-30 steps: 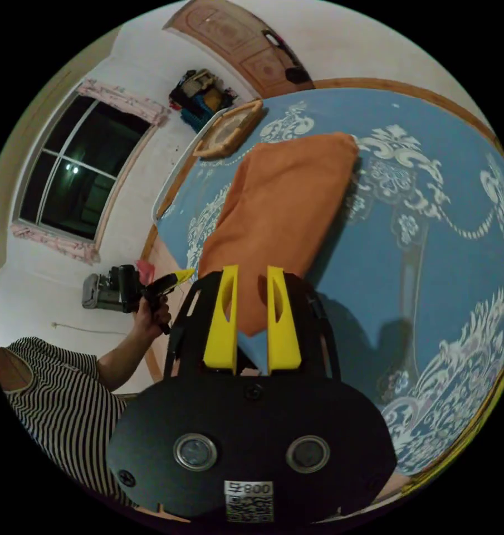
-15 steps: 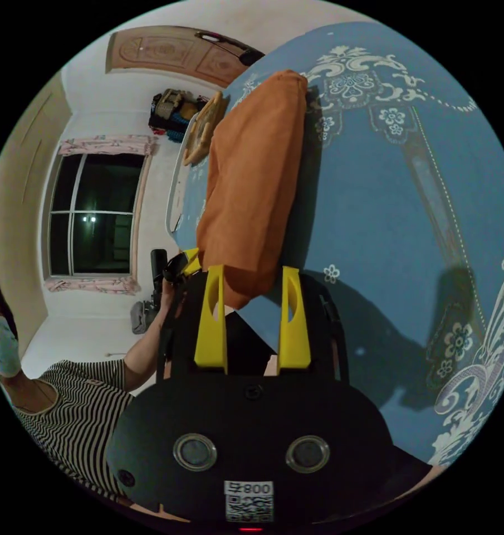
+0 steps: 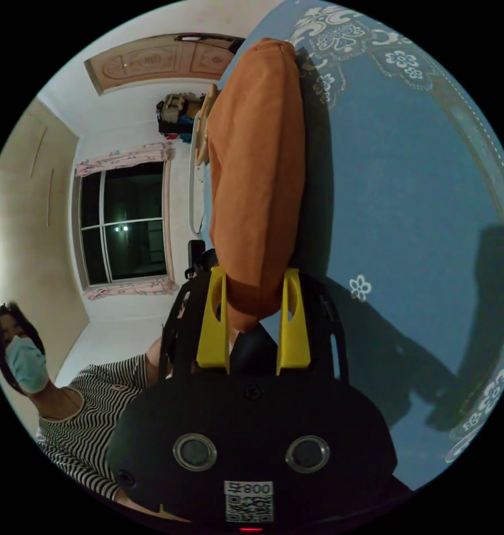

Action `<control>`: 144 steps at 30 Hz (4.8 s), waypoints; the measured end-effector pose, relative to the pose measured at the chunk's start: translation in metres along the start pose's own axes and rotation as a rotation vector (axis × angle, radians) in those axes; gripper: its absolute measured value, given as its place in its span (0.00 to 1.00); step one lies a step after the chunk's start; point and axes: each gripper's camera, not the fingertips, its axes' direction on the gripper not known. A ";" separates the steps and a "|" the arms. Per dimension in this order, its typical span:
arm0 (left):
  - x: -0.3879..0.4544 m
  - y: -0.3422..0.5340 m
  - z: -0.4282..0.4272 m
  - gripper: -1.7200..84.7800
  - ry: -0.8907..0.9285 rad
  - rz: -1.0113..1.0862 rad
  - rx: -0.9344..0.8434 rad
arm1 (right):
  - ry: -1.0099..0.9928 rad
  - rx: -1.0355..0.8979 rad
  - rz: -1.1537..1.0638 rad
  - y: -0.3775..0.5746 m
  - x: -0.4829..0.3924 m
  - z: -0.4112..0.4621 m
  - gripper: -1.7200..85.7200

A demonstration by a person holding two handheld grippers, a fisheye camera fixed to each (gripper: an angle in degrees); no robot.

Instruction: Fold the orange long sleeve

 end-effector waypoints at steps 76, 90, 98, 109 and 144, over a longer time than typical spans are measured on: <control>0.073 0.107 0.346 0.10 0.272 0.279 -0.062 | -0.334 0.257 -0.212 0.445 -0.500 -0.583 0.11; 0.259 0.053 0.759 0.10 0.426 0.684 -0.243 | 0.005 0.690 -0.466 0.554 -0.668 -0.946 0.11; 0.038 0.142 1.076 0.11 0.058 0.365 -0.533 | 0.060 0.727 0.007 0.638 -0.503 -1.000 0.12; -0.038 0.212 1.181 0.12 0.068 0.416 -0.555 | 0.075 0.764 0.072 0.668 -0.490 -1.018 0.13; -0.208 0.431 1.280 0.02 -0.372 0.888 -0.588 | 1.068 0.830 0.190 0.593 -0.636 -0.803 0.02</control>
